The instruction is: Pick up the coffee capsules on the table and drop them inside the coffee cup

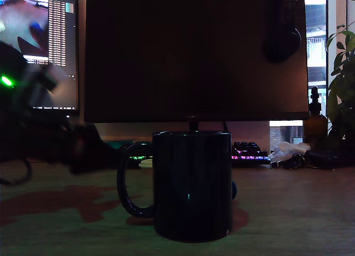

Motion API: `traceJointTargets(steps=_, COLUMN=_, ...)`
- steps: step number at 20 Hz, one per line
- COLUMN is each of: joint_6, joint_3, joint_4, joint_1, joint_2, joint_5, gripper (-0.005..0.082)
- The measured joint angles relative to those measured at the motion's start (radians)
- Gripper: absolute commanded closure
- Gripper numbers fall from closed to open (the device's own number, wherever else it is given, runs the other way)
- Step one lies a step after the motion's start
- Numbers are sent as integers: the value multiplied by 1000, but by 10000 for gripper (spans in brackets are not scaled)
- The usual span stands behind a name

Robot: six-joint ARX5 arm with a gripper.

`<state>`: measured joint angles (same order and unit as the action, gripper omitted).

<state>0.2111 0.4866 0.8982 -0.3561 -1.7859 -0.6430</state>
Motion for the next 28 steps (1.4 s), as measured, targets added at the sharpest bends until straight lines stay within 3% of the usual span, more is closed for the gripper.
traceJointTargets(steps=8, joint_6=14, joint_3=187, joint_4=-63, joint_1=-12, joint_2=-137, joint_5=-4, gripper=271)
traceJointTargets(steps=13, joint_6=29, joint_3=281, joint_4=-141, joint_1=-29, joint_2=-200, joint_5=-37, gripper=271)
traceJointTargets(steps=19, joint_6=99, joint_3=305, joint_4=-196, joint_1=-50, joint_2=-230, joint_5=-37, gripper=274)
traceJointTargets(steps=28, joint_6=108, joint_3=370, joint_4=-319, joint_1=-50, joint_2=-232, joint_5=-8, gripper=276)
